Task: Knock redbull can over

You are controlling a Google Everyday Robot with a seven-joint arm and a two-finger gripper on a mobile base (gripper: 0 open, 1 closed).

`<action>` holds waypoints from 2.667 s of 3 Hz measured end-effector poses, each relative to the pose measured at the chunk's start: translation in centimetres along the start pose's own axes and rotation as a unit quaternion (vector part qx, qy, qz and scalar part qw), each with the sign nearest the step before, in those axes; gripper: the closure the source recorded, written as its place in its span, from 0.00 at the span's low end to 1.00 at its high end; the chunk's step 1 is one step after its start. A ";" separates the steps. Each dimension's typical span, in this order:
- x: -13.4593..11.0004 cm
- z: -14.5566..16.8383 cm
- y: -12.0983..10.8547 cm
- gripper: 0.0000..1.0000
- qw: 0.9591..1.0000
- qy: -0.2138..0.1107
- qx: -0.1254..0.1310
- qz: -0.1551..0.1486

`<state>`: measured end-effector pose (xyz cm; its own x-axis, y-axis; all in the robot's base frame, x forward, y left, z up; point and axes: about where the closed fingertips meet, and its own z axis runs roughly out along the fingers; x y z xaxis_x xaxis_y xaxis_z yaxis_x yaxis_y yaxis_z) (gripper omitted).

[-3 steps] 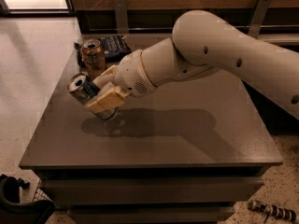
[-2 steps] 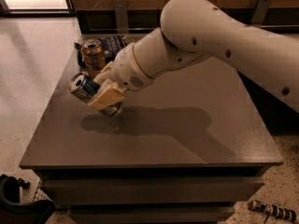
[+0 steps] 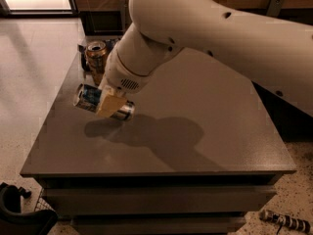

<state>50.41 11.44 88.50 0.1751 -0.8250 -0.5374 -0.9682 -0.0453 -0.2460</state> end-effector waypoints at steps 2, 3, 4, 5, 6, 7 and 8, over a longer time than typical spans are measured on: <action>0.7 0.5 0.4 1.00 0.993 0.113 0.022 -0.022; 1.3 1.6 0.7 1.00 0.987 0.153 0.025 -0.030; 1.7 3.6 1.1 1.00 0.987 0.158 0.020 -0.031; 1.6 6.4 2.1 1.00 0.990 0.140 0.003 -0.031; 1.3 6.2 2.0 0.83 0.990 0.139 0.002 -0.031; 1.3 6.2 2.0 0.59 0.990 0.139 0.002 -0.031; 1.2 6.1 2.1 0.29 0.990 0.139 0.003 -0.032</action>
Offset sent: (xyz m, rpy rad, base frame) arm 0.0028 -0.0057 -0.0193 -0.4024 -0.1279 -0.0773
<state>49.67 13.81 82.41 0.1804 -0.9435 -0.2778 -0.9555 -0.1010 -0.2772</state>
